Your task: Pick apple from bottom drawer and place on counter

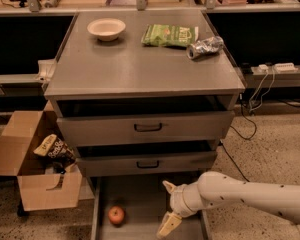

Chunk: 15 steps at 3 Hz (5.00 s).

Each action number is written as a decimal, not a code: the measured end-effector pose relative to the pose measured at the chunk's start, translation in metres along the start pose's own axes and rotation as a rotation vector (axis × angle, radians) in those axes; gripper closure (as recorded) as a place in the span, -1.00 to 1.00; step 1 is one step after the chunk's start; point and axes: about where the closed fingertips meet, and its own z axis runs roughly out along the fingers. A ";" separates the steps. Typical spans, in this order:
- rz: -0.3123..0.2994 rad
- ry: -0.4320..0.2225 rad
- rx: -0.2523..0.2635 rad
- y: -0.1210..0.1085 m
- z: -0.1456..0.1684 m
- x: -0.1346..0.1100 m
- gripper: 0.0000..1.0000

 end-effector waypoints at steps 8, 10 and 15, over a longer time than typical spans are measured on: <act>0.001 -0.210 -0.007 -0.035 0.223 -0.001 -1.00; -0.155 -0.263 -0.029 -0.043 0.279 0.009 -1.00; -0.168 -0.288 -0.075 -0.032 0.354 0.008 -1.00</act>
Offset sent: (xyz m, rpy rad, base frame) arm 0.0080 0.0912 -0.0605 0.1793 -0.0478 -0.0602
